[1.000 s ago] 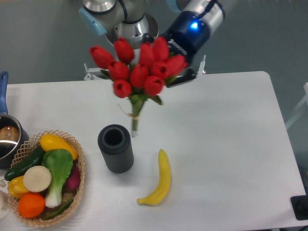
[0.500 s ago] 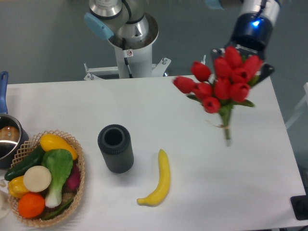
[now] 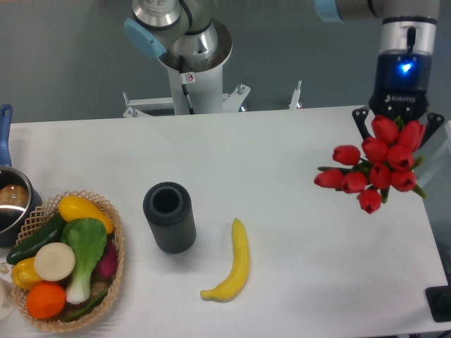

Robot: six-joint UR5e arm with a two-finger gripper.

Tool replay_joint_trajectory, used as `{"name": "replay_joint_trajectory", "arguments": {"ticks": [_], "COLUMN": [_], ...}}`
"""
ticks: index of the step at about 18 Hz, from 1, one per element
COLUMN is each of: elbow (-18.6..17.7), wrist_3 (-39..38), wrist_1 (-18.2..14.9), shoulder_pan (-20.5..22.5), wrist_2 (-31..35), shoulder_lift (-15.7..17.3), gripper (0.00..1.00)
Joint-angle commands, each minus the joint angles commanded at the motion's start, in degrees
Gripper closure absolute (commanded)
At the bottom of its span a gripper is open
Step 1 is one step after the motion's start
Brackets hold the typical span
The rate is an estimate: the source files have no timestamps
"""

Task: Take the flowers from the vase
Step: 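Carry the held tulips away from the vase toward the table edge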

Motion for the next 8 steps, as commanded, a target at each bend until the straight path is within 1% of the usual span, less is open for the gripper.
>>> {"name": "replay_joint_trajectory", "arguments": {"ticks": [2,3,4,6,7,8], "elbow": [0.78,1.48,2.27,4.91,5.53,5.71], "wrist_3": [0.18,0.44,1.14,1.58,1.58,1.58], "wrist_1": [-0.71,-1.49,-2.89,-7.01,-9.04,-10.02], "shoulder_pan": [-2.54,-3.51,-3.96,-5.18,-5.71,-6.24], "wrist_2": [8.53,11.79,13.91,16.64,18.14,19.54], "shoulder_lift": [-2.19,-2.99,-3.87,-5.54,-5.81,-5.98], "gripper": [1.0,1.0,1.0,1.0,1.0,1.0]}}
